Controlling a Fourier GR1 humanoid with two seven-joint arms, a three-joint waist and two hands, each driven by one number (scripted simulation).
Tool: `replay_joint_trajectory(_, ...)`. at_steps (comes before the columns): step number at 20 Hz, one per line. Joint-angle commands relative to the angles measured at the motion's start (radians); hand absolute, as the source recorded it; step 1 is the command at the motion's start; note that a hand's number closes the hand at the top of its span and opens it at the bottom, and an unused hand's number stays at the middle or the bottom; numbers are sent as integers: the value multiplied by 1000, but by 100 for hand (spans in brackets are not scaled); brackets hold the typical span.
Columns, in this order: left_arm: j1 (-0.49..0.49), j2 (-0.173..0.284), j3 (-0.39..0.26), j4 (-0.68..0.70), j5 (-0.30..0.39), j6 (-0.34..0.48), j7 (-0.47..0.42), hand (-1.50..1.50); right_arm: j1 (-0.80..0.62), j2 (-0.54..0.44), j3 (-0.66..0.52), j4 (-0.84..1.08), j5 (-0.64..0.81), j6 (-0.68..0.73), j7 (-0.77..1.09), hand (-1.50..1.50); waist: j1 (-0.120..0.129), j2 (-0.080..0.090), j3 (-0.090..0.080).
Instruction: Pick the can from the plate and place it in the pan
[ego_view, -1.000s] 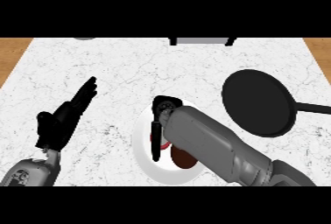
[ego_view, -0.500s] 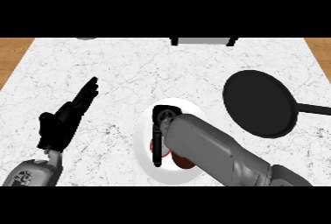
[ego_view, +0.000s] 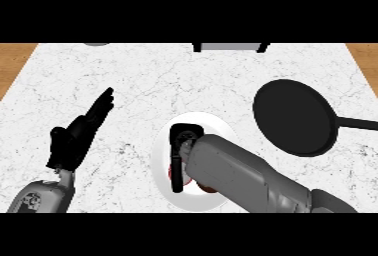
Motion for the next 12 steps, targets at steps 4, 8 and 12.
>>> replay_joint_trajectory(4,57,18,27,-21,6,0,8,0,119,-84,149,-310,279,-261,-35,150,-53,-27,2)
replay_joint_trajectory(8,77,10,39,1,1,18,-1,0,147,-127,207,-514,453,-413,-30,150,-89,-37,3)
replay_joint_trajectory(12,74,-3,32,-10,-4,30,9,0,149,-215,252,-686,667,-502,41,150,-108,-43,3)
